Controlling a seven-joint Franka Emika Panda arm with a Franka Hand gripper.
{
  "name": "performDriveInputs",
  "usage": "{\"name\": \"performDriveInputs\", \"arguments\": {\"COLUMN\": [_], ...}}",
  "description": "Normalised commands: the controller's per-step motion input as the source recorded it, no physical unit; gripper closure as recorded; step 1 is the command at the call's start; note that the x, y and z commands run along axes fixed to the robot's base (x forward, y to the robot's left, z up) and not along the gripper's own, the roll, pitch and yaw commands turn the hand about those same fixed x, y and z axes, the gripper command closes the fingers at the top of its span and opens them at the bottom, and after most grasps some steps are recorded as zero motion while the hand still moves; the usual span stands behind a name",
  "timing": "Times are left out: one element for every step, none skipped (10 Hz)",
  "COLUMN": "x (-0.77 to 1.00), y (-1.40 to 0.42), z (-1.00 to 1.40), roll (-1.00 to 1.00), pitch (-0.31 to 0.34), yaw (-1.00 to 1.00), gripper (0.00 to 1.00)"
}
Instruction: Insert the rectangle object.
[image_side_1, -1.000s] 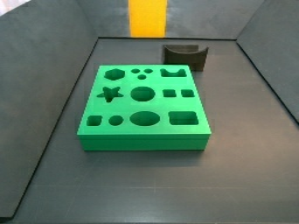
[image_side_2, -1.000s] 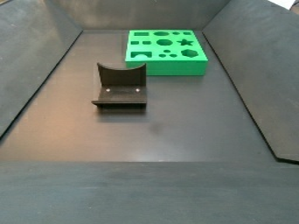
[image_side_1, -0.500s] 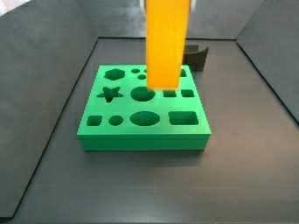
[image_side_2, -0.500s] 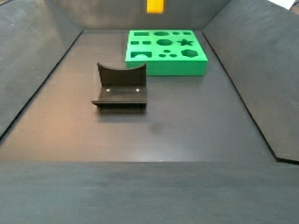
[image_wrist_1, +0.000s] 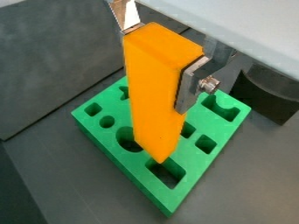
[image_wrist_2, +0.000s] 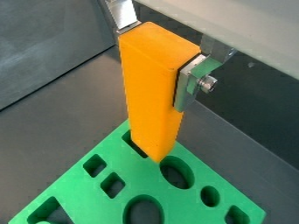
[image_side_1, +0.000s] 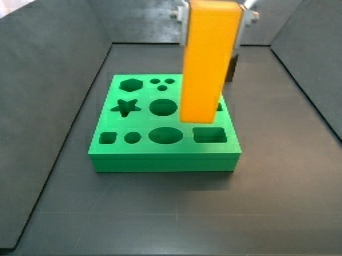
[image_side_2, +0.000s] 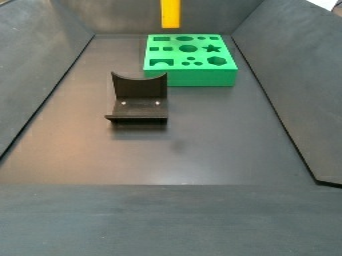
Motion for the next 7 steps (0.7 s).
{"name": "performDriveInputs", "arguments": {"x": [0.66, 0.67, 0.56, 0.50, 0.29, 0.03, 0.00], "y": [0.00, -0.04, -0.05, -0.04, 0.00, 0.00, -0.03], "z": [-0.26, -0.01, -0.08, -0.19, -0.20, -0.28, -0.23], "roll": [0.00, 0.13, 0.15, 0.09, 0.06, 0.08, 0.02], "pitch": [0.100, 0.113, 0.056, 0.010, 0.000, 0.000, -0.010], "yaw": [0.00, 0.00, 0.00, 0.00, 0.00, 0.01, 0.00], "gripper": [1.00, 1.00, 1.00, 1.00, 1.00, 1.00, 1.00]}}
